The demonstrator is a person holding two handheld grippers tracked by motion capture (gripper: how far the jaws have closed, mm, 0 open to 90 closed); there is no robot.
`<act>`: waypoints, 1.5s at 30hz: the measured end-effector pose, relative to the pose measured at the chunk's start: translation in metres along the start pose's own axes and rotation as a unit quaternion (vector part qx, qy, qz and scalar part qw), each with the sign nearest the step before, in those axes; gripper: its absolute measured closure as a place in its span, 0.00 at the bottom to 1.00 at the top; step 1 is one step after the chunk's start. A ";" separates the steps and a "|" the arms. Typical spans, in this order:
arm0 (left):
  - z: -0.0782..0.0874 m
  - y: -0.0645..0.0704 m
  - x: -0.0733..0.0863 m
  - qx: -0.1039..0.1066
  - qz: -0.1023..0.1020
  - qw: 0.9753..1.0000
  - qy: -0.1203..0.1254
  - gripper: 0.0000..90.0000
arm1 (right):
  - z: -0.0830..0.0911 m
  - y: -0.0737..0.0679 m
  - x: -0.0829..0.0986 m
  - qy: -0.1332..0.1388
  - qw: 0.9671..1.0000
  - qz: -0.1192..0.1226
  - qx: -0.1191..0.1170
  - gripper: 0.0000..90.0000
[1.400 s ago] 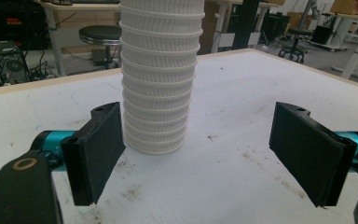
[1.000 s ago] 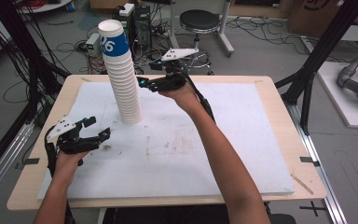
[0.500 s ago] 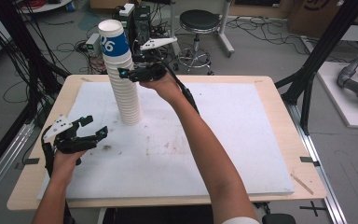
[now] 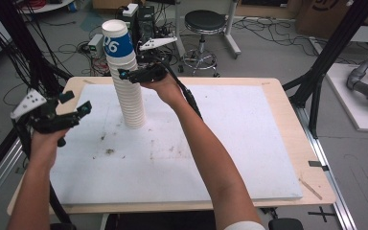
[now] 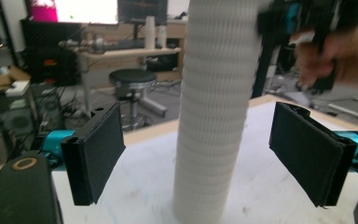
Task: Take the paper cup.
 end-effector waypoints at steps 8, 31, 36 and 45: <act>-0.032 0.003 -0.087 0.048 -0.015 0.999 0.013 0.20 | 0.000 0.000 0.000 0.002 1.000 0.006 -0.003 0.19; -0.119 0.034 -0.134 0.054 -0.049 0.997 -0.030 0.18 | 0.001 0.001 0.000 -0.003 1.000 0.010 -0.001 0.19; -0.122 0.029 -0.131 0.047 -0.035 0.998 -0.038 0.18 | 0.000 -0.001 0.000 -0.004 1.000 0.015 0.001 0.19; -0.126 0.034 -0.130 0.065 -0.048 0.996 -0.046 0.30 | 0.001 -0.001 0.000 -0.007 1.000 0.018 0.001 0.20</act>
Point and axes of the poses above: each handheld gripper's, and its own axes: z roughly backward along the jaws, x roughly out of its underside, y roughly to its right, the point moved 9 cm from there along -z, roughly forward along the jaws, and after that the axes turned 1 degree about -z, right-handed, at the moved point
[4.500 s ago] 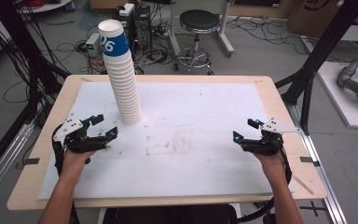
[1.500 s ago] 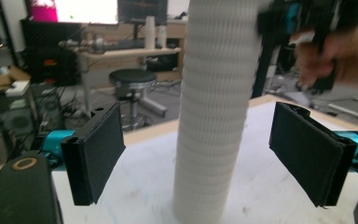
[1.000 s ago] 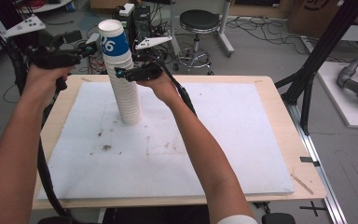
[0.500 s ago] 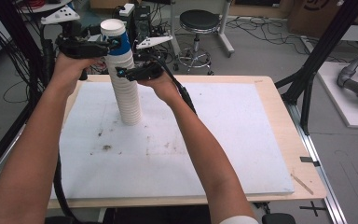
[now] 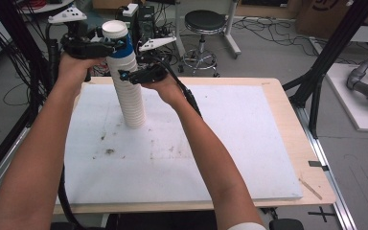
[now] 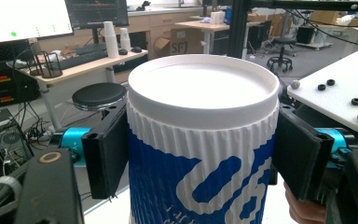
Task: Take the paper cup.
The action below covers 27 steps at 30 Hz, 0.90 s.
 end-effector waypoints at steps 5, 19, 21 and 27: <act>0.007 0.000 -0.015 -0.006 0.005 0.999 0.040 0.31 | -0.001 0.000 0.000 0.001 1.000 0.002 0.000 0.20; 0.042 0.023 -0.094 -0.012 -0.009 0.993 0.115 0.32 | 0.012 0.004 0.011 0.005 1.000 -0.012 0.009 0.19; 0.043 0.029 -0.094 -0.004 -0.011 0.994 0.113 0.32 | 0.019 0.006 0.015 0.005 1.000 -0.011 0.012 0.19; 0.036 0.057 -0.081 0.042 -0.005 0.994 0.105 0.32 | 0.053 0.009 0.034 -0.013 1.000 -0.003 0.012 0.19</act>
Point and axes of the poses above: each handheld gripper's, and its own axes: z roughly backward along the jaws, x roughly out of its underside, y roughly to its right, the point moved 9 cm from there along -z, roughly forward along the jaws, and after that the axes turned 1 degree about -z, right-handed, at the moved point
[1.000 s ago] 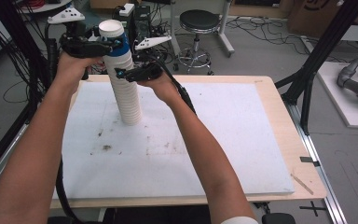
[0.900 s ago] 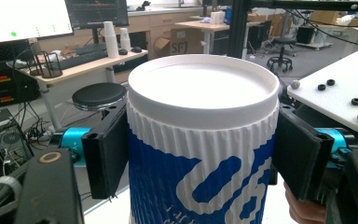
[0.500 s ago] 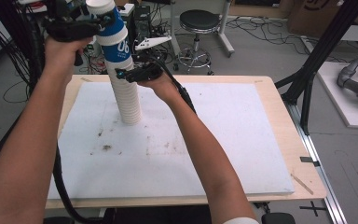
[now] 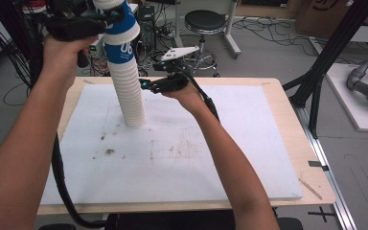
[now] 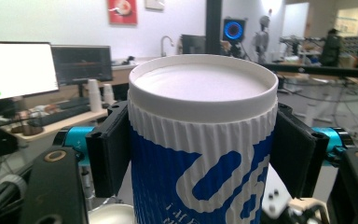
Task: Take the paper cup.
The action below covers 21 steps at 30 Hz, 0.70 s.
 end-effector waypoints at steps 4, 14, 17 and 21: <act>-0.004 0.014 0.010 0.018 0.006 1.000 -0.004 0.32 | 0.021 0.005 0.011 -0.006 1.000 0.004 0.005 0.19; -0.014 0.052 0.070 0.057 0.010 0.998 -0.031 0.32 | 0.096 0.015 0.061 -0.016 0.999 0.004 0.035 0.19; -0.015 0.058 0.086 0.063 0.012 0.997 -0.034 0.32 | 0.114 0.017 0.078 -0.023 0.999 0.004 0.047 0.19; -0.015 0.062 0.100 0.065 0.016 0.997 -0.035 0.32 | 0.131 0.018 0.096 -0.025 0.998 0.004 0.060 0.19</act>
Point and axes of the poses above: each handheld gripper's, and its own axes: z roughly backward along the jaws, x roughly out of its underside, y roughly to its right, the point moved 9 cm from there along -z, roughly forward along the jaws, and after that the axes turned 1 degree about -z, right-handed, at the moved point
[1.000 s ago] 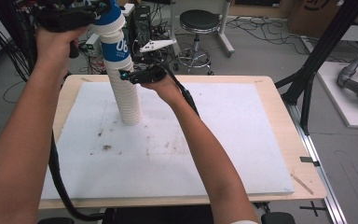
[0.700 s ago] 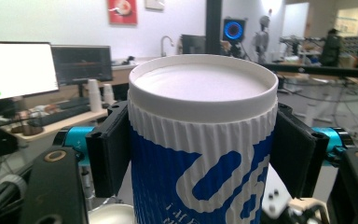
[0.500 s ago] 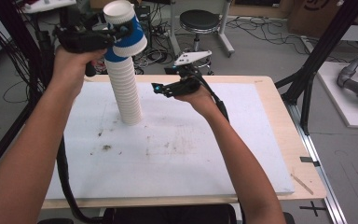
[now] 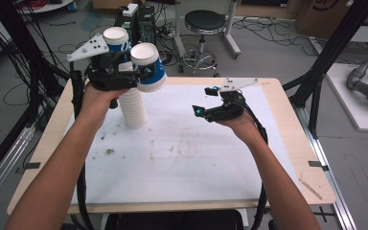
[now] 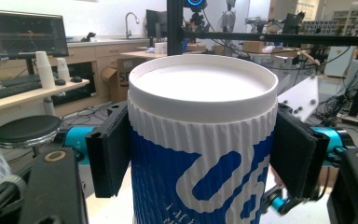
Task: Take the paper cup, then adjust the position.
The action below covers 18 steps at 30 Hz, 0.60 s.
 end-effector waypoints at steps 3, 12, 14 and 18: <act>0.000 0.003 0.021 0.000 0.007 1.000 -0.001 0.32 | 0.013 0.003 0.029 -0.010 1.000 -0.008 0.017 0.19; -0.002 0.013 0.067 -0.001 0.020 1.000 -0.019 0.32 | 0.014 -0.016 0.071 -0.014 1.000 -0.018 0.005 0.19; -0.003 0.016 0.072 0.000 0.016 1.000 -0.027 0.32 | 0.016 -0.021 0.071 -0.011 1.000 -0.006 0.002 0.19; -0.007 0.022 0.078 0.006 0.012 0.999 -0.035 0.32 | 0.021 -0.027 0.070 0.002 1.000 0.000 -0.002 0.19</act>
Point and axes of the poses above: each handheld gripper's, and its own axes: z roughly backward along the jaws, x roughly out of its underside, y roughly to its right, the point moved 9 cm from there along -z, roughly forward along the jaws, and after that the axes turned 1 degree about -z, right-handed, at the moved point
